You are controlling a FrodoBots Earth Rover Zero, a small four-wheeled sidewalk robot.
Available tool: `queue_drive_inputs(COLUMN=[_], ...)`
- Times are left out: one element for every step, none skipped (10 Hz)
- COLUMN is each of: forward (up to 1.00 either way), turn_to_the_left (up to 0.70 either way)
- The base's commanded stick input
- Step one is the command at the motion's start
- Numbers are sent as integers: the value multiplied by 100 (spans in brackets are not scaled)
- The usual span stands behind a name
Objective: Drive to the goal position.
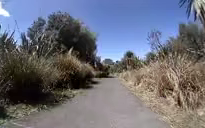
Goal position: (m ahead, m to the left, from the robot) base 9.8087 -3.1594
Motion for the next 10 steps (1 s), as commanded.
queue_drive_inputs(forward=[70, 70, 70, 70, 70, 70, 70, 70, 70, 70], turn_to_the_left=[0, 0, 0, 0, 0, 0, 0, 0, 0, 0])
